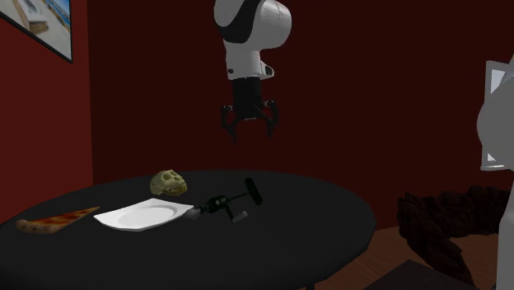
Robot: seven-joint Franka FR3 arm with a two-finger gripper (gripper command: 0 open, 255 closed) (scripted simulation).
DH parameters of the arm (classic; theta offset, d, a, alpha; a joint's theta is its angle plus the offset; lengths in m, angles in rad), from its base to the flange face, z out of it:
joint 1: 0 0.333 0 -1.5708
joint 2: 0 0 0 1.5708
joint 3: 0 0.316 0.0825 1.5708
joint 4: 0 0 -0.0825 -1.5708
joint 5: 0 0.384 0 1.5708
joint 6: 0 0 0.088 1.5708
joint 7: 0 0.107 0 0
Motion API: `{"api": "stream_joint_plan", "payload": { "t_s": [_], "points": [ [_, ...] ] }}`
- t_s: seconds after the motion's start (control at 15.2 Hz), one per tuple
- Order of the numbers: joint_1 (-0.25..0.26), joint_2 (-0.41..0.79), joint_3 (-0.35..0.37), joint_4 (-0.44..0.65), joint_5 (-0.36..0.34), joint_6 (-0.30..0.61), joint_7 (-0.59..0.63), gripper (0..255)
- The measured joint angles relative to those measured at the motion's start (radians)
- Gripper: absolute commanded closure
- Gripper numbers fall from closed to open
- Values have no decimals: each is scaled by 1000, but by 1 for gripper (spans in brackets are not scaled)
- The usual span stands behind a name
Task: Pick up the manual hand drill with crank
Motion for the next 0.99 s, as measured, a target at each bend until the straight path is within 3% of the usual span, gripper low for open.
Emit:
{"api": "stream_joint_plan", "payload": {
  "t_s": [0.46, 0.99],
  "points": [
    [1, 284, 17, 176, -81, 57, 248, 0],
    [46, 609, -29, 446, -145, 70, 469, 0]
  ]
}}
